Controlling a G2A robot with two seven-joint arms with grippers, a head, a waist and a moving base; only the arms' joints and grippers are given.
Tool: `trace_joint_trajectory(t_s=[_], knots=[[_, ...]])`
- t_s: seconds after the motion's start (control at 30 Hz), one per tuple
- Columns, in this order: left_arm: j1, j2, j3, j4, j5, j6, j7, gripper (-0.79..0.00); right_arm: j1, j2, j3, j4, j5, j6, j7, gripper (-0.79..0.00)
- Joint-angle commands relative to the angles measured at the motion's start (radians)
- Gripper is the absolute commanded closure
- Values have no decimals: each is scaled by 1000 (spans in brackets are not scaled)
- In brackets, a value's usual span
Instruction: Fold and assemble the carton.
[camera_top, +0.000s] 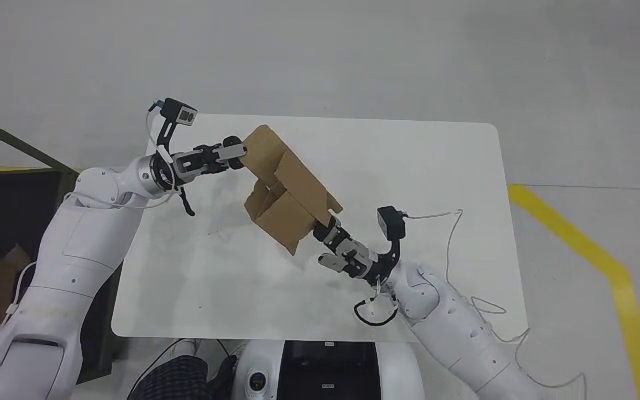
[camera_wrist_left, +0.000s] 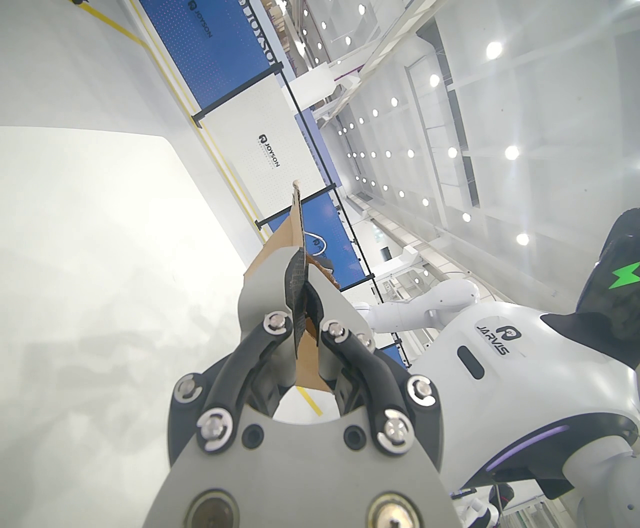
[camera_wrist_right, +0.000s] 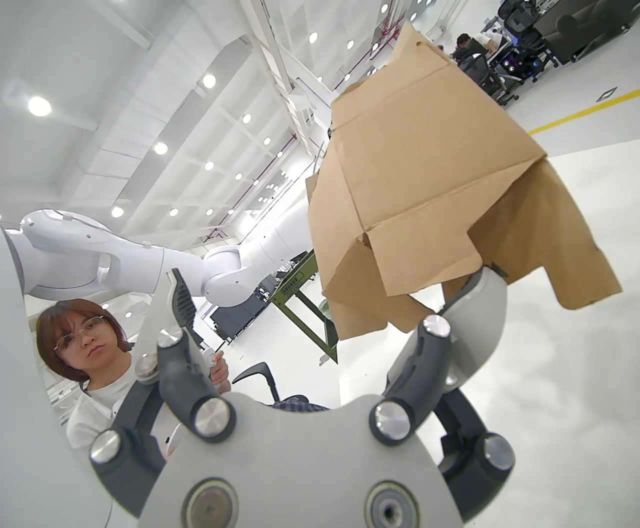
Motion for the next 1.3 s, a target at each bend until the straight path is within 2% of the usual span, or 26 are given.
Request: trace_joint_trajectory(t_s=[0.0,0.33,0.7,0.93,1.27], knots=[[0,0,0,0,0,0,0,0,4,-1,-9,4,23,0,-16,-785],[0,0,0,0,0,0,0,0,15,6,-46,-36,118,0,-8,-785],[0,0,0,0,0,0,0,0,-3,39,-83,-139,290,0,135,-785],[0,0,0,0,0,0,0,0,-24,61,-76,-191,470,0,309,-785],[0,0,0,0,0,0,0,0,-69,59,-5,-244,765,0,679,-785]])
